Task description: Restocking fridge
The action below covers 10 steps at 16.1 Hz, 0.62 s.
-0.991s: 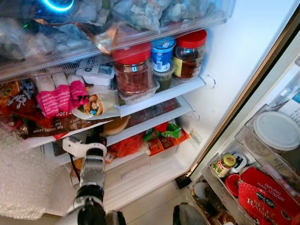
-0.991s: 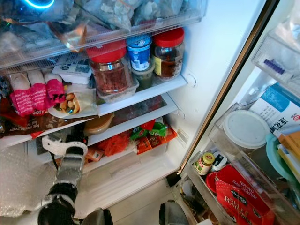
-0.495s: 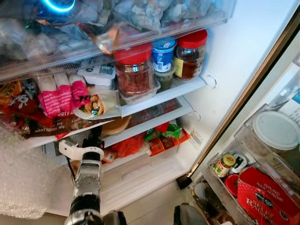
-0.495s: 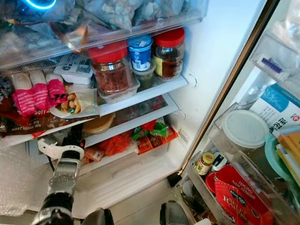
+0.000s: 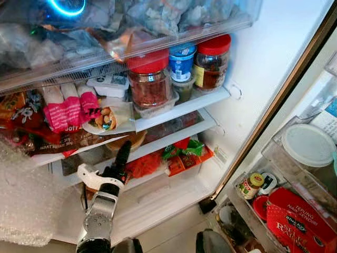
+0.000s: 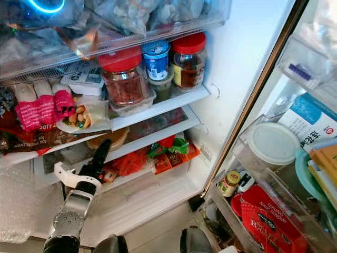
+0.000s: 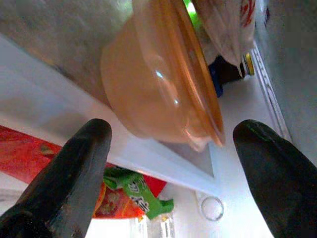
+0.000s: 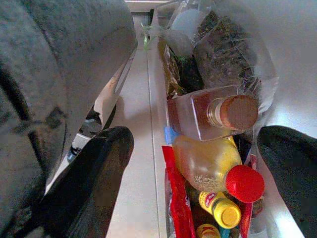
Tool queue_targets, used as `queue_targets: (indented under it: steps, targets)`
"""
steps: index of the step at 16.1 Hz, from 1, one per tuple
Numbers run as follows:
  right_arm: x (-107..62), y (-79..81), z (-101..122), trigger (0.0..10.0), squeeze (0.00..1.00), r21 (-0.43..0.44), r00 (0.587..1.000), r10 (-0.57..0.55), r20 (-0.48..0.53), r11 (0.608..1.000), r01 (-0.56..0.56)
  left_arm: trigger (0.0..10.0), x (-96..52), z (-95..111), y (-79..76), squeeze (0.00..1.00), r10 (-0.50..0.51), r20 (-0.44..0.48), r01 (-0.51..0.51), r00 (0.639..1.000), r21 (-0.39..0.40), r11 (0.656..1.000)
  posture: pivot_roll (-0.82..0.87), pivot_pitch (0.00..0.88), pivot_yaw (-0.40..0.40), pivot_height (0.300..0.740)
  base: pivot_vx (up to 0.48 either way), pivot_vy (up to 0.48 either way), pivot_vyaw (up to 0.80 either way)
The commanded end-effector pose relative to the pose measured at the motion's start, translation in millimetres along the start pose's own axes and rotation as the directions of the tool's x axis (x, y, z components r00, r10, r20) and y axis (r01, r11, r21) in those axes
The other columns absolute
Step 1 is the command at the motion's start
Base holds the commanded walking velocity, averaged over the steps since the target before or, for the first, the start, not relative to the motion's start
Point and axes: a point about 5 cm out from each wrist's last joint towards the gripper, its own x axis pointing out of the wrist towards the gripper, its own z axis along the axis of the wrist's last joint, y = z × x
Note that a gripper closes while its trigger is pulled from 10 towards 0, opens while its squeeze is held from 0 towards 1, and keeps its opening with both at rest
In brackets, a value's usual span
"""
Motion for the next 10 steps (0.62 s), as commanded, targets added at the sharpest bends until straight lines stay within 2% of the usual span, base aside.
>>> queue_targets:
  steps: [1, 6, 10]
  targets:
    - [-8.5, 19.8, -19, 10.0, 0.00, -0.022, 0.994, 0.070, -0.082, 0.997, -0.072, 10.0, -2.5, -2, -0.4, 0.00, -0.005, -0.019, 0.005, 1.000, -0.001, 1.000, -0.26, 0.151, 0.040, 0.648, 0.000, 0.000, 0.00]
    - [-7.4, 20.2, -18, 10.0, 0.00, -0.016, 0.994, 0.067, -0.085, 0.998, -0.069, 10.0, 32.9, -6, -13.2, 0.00, -0.039, -0.049, 0.039, 0.998, -0.004, 0.999, -0.26, 0.148, 0.054, 0.648, 0.000, 0.000, 0.00]
    - [-6.4, 20.3, -16, 10.0, 0.00, -0.011, 0.994, 0.066, -0.084, 0.998, -0.067, 10.0, 45.5, -9, -12.4, 0.00, -0.021, -0.064, 0.022, 0.998, 0.016, 1.000, -0.27, 0.149, 0.056, 0.648, 0.000, 0.000, 0.00]
